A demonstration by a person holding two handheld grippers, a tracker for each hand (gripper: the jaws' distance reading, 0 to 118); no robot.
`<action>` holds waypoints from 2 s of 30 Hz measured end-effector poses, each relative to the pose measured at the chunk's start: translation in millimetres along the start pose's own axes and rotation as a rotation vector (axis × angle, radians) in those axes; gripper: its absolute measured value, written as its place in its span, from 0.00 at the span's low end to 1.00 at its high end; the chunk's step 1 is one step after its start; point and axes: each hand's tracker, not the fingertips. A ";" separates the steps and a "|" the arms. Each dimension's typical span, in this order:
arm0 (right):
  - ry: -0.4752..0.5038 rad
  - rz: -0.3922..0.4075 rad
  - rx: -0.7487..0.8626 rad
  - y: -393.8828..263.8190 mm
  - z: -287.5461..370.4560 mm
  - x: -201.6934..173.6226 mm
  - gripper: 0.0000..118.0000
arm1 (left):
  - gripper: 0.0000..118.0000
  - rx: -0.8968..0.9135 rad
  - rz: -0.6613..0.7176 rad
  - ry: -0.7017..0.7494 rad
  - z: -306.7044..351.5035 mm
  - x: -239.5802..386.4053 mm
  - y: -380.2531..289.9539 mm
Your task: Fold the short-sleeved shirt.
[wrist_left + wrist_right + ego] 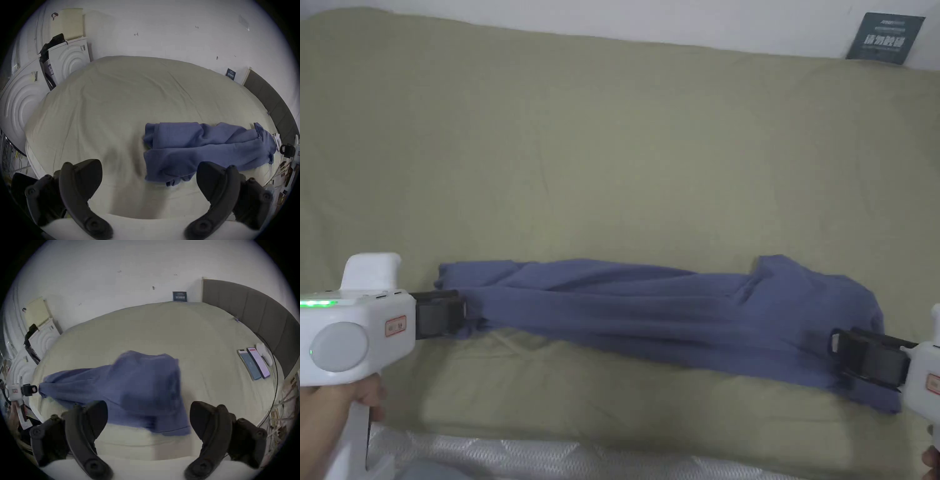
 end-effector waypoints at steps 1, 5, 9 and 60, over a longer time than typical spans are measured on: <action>-0.001 0.021 -0.002 2.6 1.1 -13.3 0.89 | 0.99 0.017 0.014 0.006 5.8 1.2 -1.4; -0.022 0.080 0.156 -6.4 3.9 -44.3 0.40 | 0.46 0.101 0.042 0.041 26.1 1.7 -1.6; -0.003 0.077 0.221 -6.0 10.8 -93.2 0.09 | 0.00 0.111 0.060 0.023 32.3 -5.2 1.2; -0.055 0.149 0.433 30.3 -14.6 -125.1 0.09 | 0.10 -0.459 0.374 -0.691 -88.3 -54.9 58.3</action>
